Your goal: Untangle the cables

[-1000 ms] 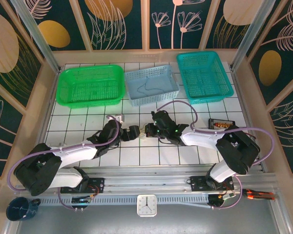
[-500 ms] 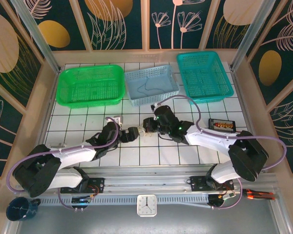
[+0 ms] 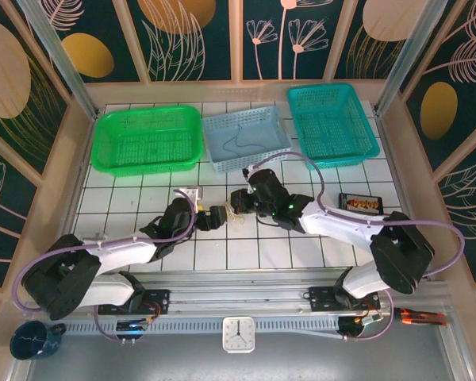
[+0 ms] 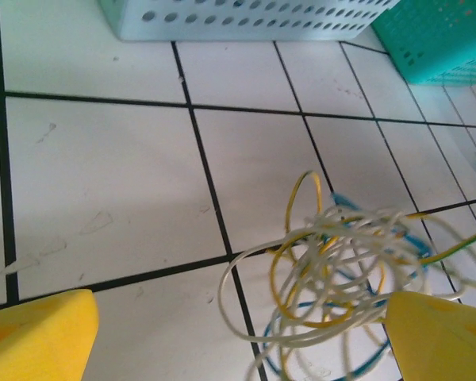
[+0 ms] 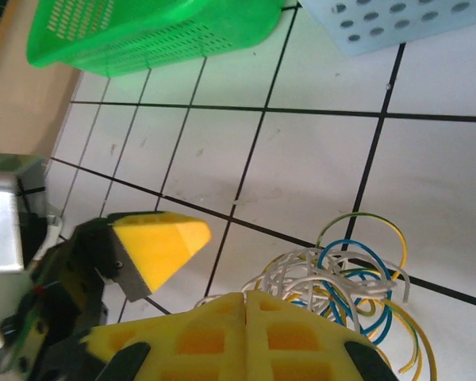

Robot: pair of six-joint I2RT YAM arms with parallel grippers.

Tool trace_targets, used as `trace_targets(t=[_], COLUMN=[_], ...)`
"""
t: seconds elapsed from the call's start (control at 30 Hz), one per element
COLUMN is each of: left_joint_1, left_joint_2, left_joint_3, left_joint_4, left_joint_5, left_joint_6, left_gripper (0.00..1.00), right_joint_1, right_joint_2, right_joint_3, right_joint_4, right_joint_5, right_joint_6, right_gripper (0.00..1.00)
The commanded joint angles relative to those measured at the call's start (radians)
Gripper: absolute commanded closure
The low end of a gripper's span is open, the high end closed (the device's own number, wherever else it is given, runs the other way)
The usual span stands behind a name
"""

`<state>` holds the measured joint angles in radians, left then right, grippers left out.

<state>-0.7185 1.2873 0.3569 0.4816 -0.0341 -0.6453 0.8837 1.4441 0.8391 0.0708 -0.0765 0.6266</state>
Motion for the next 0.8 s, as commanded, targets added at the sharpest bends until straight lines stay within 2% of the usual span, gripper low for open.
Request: trace_targets(t=[0.0, 0.4, 0.77], left_joint_1=[0.007, -0.013, -0.038], left_joint_2=[0.024, 0.108, 0.200], left_joint_3=[-0.008, -0.013, 0.017], left_joint_4=[0.098, 0.226, 0.268], left_joint_5=[0.008, 0.034, 0.051], left_joint_6=[0.063, 0.193, 0.270], left_gripper=[0.08, 0.10, 0.12], right_joint_1=[0.008, 0.003, 0.002], right_joint_2=[0.033, 0.041, 0.042], right_joint_3=[-0.005, -0.018, -0.025], right_joint_4=[0.016, 0.016, 0.017], right_joint_5=[0.001, -0.007, -0.012], right_joint_6=[-0.025, -0.030, -0.024], right_gripper=[1.00, 1.00, 1.00])
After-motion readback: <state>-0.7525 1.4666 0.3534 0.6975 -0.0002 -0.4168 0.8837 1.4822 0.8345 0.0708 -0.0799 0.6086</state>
